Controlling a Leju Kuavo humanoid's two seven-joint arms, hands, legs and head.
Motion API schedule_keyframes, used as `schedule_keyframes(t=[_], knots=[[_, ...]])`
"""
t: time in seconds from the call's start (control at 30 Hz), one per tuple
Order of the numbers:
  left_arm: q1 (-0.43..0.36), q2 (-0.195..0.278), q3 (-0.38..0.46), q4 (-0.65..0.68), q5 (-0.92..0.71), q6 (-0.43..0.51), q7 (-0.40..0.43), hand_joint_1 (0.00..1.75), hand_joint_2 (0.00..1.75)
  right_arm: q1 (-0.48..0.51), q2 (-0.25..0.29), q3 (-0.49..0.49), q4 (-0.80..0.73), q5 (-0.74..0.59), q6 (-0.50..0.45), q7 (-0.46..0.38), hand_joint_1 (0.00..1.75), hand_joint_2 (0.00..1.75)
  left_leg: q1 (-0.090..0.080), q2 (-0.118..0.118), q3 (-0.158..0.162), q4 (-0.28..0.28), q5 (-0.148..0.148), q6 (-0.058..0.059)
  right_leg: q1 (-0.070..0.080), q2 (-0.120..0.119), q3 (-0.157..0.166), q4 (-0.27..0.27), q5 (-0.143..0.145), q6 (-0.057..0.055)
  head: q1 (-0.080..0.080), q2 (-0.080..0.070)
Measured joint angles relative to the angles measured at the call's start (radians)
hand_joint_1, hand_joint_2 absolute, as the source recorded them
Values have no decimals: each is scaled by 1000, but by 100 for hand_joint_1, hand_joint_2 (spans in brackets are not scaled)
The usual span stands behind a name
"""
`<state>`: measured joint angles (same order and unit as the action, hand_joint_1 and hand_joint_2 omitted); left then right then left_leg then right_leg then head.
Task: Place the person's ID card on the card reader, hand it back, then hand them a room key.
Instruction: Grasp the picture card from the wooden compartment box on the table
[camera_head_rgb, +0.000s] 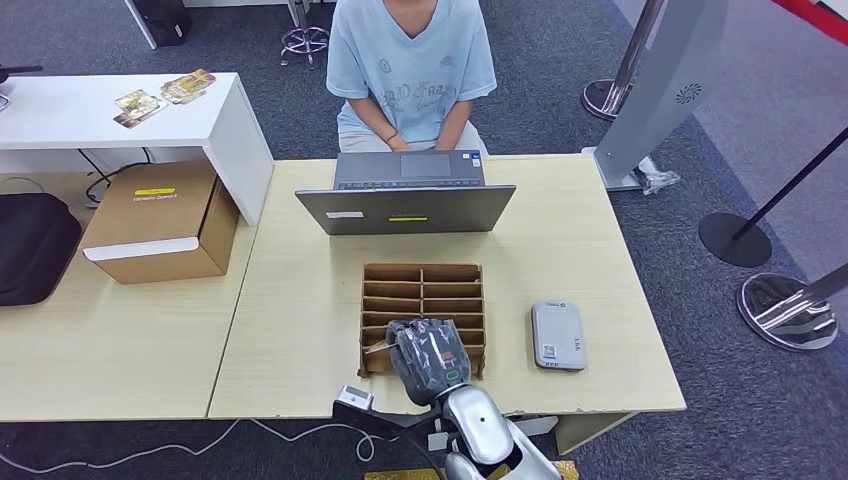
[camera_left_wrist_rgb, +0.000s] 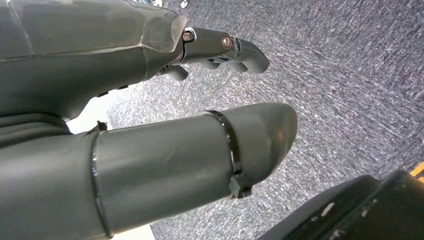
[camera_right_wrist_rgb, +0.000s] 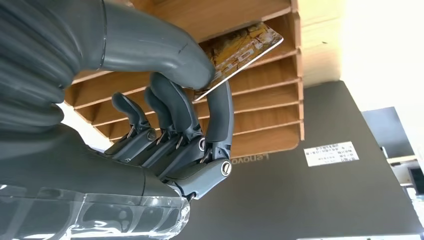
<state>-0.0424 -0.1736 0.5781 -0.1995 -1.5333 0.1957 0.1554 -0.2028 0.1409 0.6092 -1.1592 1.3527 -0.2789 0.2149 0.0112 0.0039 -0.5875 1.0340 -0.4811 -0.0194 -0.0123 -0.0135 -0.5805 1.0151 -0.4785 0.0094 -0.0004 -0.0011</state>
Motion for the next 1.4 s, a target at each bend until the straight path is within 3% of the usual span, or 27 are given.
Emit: schedule_keyframes(t=[0.53,1.23,1.4], knots=[[0,0,-1,0,-2,-7,-4,0,0,0,1,0,-11,-11,-5,-6,175,175,0,0,0,0,0,0,0,0,0,0,0,0,0,0],[0,2,-1,0,-5,-9,-9,0,0,13,3,-6,-47,-57,-44,-50,175,175,0,0,0,0,0,0,0,0,0,0,0,0,0,0],[0,3,-1,0,-6,-9,-9,0,0,19,3,-14,-60,-88,-101,-87,175,175,0,0,0,0,0,0,0,0,0,0,0,0,0,0]])
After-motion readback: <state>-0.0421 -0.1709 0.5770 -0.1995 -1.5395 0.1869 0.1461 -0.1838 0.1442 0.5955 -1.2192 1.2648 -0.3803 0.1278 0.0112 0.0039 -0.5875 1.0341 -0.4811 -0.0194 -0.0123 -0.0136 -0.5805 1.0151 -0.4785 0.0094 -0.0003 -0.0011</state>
